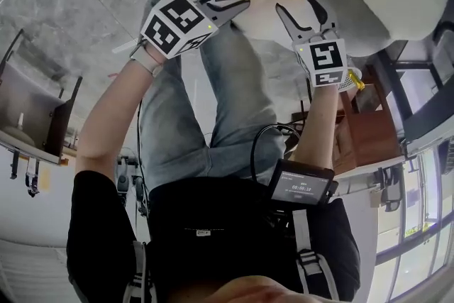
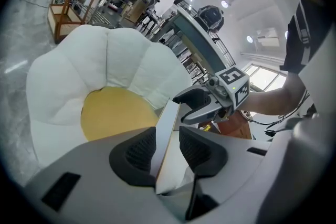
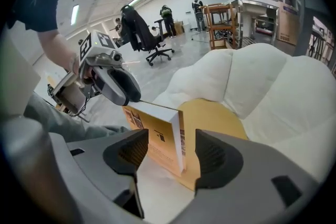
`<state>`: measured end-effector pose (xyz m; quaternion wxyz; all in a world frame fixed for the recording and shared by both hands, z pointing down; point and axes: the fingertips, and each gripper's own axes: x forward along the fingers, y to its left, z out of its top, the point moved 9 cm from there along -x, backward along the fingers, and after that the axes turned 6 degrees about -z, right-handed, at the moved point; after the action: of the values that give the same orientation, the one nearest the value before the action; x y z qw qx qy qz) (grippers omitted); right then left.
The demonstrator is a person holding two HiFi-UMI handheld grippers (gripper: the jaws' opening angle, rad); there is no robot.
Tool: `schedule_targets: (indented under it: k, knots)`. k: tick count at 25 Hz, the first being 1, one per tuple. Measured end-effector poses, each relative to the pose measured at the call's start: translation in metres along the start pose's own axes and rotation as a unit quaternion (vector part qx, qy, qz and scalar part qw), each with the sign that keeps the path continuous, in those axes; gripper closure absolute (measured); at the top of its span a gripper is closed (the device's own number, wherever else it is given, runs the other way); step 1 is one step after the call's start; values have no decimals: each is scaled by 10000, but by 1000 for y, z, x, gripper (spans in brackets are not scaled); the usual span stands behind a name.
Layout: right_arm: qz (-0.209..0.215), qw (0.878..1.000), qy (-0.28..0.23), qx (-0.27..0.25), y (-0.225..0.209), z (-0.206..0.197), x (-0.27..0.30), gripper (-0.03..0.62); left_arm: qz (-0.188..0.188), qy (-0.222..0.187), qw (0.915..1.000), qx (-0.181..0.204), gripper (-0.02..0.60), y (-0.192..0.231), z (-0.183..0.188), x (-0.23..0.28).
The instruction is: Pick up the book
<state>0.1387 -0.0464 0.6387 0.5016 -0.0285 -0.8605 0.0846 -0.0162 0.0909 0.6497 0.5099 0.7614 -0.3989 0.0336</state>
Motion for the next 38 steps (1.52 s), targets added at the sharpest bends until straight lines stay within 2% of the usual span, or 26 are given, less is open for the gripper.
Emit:
schedule_targets:
  k: [9,19,22,24,27,35,38]
  knots:
    - [509,9909,233,-1226,15,14,31,319,-116,-55,9998,164,440,1,-11,-9]
    - [963,9795,44,-1766,24,27,36,322,-174,126,9992,326,442,-2,-15,-22]
    - [1117,9765,73,-1844,27,30,36,327,-150,105,9995,245,442,2,-17,-27]
    - [1240,9749,82,-1848,30,31,35,368,-111,95,9997,190,442,4,-20,-31]
    - [1418,9733,130,-1802,36,29,31,393,-114,78,9999,69,442,6,-25,-36]
    - [1728,9712,203,-1630,42,21,27,407,-207,226,9995,-30,442,11,-28,-33]
    - [1978,9632,423,-1770,58,22,29,413,-271,138,9994,-161,442,13,-31,-38]
